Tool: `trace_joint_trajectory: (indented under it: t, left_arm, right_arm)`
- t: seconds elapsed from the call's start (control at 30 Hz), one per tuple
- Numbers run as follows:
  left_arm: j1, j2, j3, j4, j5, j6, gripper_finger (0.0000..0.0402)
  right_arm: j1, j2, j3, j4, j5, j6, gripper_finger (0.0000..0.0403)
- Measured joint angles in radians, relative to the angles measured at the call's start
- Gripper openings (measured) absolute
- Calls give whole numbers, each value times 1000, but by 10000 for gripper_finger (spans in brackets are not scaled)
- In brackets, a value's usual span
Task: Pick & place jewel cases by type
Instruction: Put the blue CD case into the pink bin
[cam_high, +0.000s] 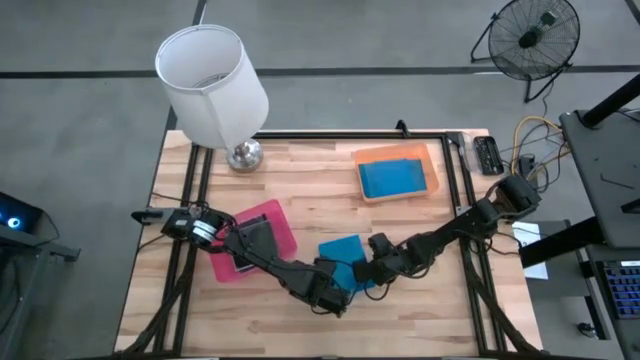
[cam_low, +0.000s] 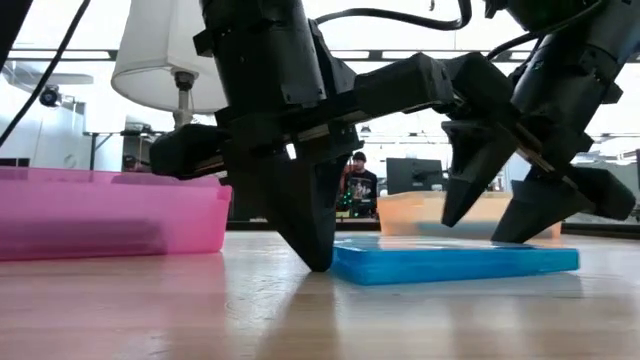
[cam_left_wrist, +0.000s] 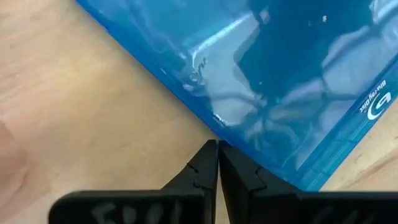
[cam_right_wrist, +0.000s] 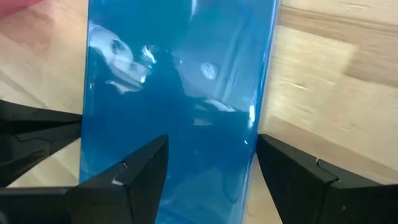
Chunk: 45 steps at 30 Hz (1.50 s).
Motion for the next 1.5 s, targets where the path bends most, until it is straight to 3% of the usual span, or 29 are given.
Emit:
trace_joint_trajectory:
  t: [0.33,0.93,1.2,1.5]
  left_arm:
    - [1,0,1,24,-26,6,0]
    - [8,-3,1,65,11,53,0]
    - [9,-4,2,86,1,86,0]
    - [16,-4,1,96,11,113,0]
  right_arm:
    - [-16,-35,-25,-80,-3,-22,237]
    - [-47,-31,-41,29,-11,-114,237]
    - [-43,-103,-34,131,32,-171,238]
    - [-53,-133,-38,94,5,-209,232]
